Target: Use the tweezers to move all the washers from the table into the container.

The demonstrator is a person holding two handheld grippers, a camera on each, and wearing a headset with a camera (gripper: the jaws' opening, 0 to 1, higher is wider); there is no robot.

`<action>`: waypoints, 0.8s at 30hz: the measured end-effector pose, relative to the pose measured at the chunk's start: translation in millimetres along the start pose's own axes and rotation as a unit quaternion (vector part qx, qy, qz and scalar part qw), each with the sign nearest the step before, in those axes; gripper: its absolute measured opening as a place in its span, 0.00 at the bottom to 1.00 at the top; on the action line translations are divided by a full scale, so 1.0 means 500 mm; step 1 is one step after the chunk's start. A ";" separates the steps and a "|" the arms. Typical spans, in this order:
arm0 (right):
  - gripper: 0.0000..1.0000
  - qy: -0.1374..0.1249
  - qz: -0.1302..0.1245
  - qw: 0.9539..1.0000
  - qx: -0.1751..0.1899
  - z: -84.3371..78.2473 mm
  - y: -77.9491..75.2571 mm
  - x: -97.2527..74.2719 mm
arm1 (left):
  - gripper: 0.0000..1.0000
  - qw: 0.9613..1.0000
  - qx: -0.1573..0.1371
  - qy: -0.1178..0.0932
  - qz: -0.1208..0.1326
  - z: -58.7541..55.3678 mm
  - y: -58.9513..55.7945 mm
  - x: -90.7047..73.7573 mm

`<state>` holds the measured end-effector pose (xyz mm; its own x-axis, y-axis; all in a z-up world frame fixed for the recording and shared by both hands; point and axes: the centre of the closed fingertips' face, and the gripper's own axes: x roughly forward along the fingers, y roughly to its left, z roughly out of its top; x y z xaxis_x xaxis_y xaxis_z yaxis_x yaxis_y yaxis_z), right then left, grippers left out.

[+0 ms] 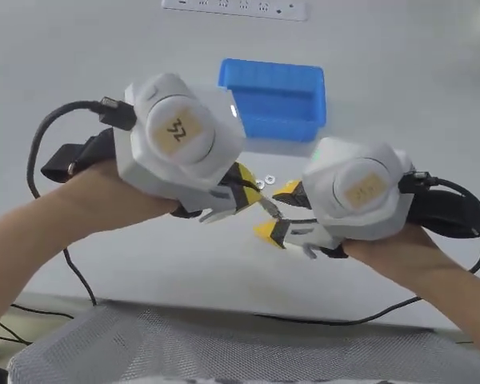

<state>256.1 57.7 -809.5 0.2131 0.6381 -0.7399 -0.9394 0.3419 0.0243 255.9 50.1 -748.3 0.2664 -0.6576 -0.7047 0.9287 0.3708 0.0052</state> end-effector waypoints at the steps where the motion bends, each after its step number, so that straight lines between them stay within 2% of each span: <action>1: 0.20 0.000 0.000 1.000 -0.001 0.001 0.001 0.001 | 0.00 1.000 0.001 -0.004 -0.002 0.005 -0.002 -0.001; 4: 0.11 0.006 -0.002 1.000 -0.022 0.007 0.006 0.009 | 0.00 1.000 -0.002 -0.008 -0.005 0.012 -0.005 -0.002; 7: 0.06 0.007 0.003 1.000 -0.026 0.011 0.012 0.015 | 0.00 1.000 0.015 -0.005 -0.002 0.015 -0.004 -0.005; 11: 0.06 0.002 0.005 1.000 -0.028 0.019 0.013 0.017 | 0.00 1.000 0.029 0.002 -0.003 0.016 -0.004 -0.014; 16: 0.06 -0.008 0.000 1.000 -0.026 0.036 0.001 0.015 | 0.00 0.999 0.038 -0.002 0.007 0.021 0.005 -0.022; 20: 0.05 -0.015 -0.014 0.999 -0.041 0.052 -0.016 0.018 | 0.00 0.999 0.032 -0.014 0.033 0.026 0.026 -0.027; 24: 0.06 -0.020 -0.020 0.999 -0.040 0.064 -0.033 0.023 | 0.00 0.998 0.036 -0.018 0.047 0.027 0.041 -0.030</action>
<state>282.6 81.5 -796.7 0.2602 0.6523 -0.7119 -0.9478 0.3132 -0.0594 274.6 58.7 -728.3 0.3615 -0.6457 -0.6726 0.9148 0.3852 0.1219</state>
